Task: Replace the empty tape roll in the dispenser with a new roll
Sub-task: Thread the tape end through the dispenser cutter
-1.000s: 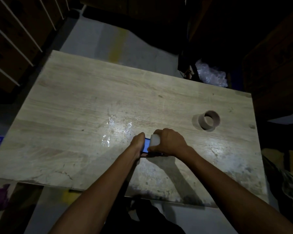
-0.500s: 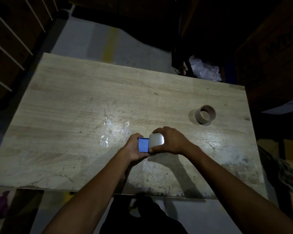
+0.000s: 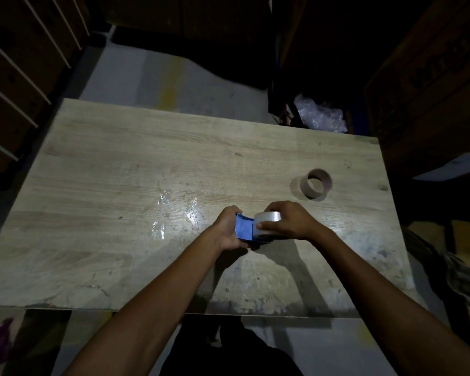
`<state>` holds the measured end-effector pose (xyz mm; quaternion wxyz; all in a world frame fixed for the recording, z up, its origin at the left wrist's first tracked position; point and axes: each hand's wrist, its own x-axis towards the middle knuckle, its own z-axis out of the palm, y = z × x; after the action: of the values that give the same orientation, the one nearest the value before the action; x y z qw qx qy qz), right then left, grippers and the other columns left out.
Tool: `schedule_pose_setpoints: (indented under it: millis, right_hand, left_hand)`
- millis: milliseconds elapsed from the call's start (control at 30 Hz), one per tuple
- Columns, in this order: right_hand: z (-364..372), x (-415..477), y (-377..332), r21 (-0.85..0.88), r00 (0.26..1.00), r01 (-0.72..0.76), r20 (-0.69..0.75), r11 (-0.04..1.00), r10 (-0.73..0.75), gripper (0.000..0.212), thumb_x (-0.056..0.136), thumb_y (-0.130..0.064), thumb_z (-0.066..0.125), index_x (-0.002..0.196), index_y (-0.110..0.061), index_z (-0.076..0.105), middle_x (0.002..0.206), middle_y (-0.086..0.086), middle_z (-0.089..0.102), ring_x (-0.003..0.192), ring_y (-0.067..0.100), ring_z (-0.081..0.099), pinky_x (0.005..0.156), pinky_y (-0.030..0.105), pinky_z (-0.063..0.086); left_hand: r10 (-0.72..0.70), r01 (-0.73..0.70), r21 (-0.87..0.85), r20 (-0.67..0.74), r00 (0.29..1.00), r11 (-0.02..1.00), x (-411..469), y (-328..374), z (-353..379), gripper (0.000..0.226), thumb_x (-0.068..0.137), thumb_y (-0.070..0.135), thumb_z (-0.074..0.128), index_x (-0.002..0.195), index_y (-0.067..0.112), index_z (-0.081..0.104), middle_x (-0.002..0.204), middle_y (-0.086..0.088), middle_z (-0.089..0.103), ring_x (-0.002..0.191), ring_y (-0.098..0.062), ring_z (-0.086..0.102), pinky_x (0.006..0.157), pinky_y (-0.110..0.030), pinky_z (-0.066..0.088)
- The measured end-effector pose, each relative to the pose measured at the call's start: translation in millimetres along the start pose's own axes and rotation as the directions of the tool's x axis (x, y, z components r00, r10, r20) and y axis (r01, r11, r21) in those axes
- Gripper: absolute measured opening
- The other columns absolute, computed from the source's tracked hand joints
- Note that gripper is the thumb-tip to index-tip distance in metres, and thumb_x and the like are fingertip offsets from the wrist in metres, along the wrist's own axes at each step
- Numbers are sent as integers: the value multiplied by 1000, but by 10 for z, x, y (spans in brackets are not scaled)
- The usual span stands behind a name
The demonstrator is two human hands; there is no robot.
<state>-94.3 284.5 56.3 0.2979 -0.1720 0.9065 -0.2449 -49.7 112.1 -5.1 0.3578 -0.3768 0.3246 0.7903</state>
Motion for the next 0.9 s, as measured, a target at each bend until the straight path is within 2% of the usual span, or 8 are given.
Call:
schedule_pose_setpoints:
  millis: [100,200,367,500,600,700,833,900]
  right_hand:
    - [-108,-62,167,112,1000,-25,5,993,24,28,78,-45,78,91,-20,74,88,-4,72,80,11,67,69,26,50]
    - [-169,-106,296,213,999,-34,26,976,29,25,77,-38,80,91,-19,75,89,-3,73,83,14,68,73,32,52]
    - [-290,-132,402,151,997,-23,77,988,12,26,84,-32,72,105,-17,72,105,0,70,95,18,65,79,33,52]
    - [-316,-86,413,35,989,-115,93,993,111,19,95,-27,55,105,-18,68,117,4,64,106,23,58,85,34,45]
    - [-308,-96,420,76,980,-165,126,983,155,45,98,-53,43,104,-15,66,116,6,65,107,26,58,96,42,44]
    - [-303,-109,496,77,966,-212,167,974,197,63,86,-75,42,104,-18,60,114,3,65,104,23,58,95,43,44]
    - [-283,-90,651,15,960,-233,165,972,227,48,82,-65,60,92,-19,53,91,4,62,84,22,55,72,36,40]
    - [-252,-96,719,16,969,-221,116,975,218,40,81,-54,69,87,-18,51,82,5,59,78,24,53,66,35,37]
  left_hand:
    - [-10,10,4,-17,1000,1000,-30,-2,186,33,91,27,36,112,6,48,94,-16,56,86,-32,53,90,-45,45]
    - [-9,9,16,-53,999,1000,-42,-14,357,32,96,34,38,103,5,52,92,-17,59,81,-31,56,71,-41,48]
    - [19,-11,74,-96,995,997,-13,-71,571,30,98,36,37,97,9,51,92,-15,58,80,-27,55,71,-36,47]
    - [80,-49,183,-169,982,982,40,-147,708,30,97,34,38,101,8,52,90,-15,54,79,-27,53,75,-37,48]
    - [109,-76,194,-166,980,978,61,-231,761,26,96,25,38,104,5,52,89,-16,54,75,-28,56,77,-42,53]
    - [193,-156,269,-117,974,950,92,-310,727,27,93,10,43,109,-2,61,98,-17,61,82,-27,60,84,-41,54]
    - [374,-308,463,-55,926,831,194,-447,592,27,86,-6,53,105,-6,72,95,-19,70,83,-24,65,78,-34,57]
    - [552,-387,732,18,834,561,271,-514,465,27,87,-4,57,108,1,74,102,-14,73,86,-20,67,77,-27,54]
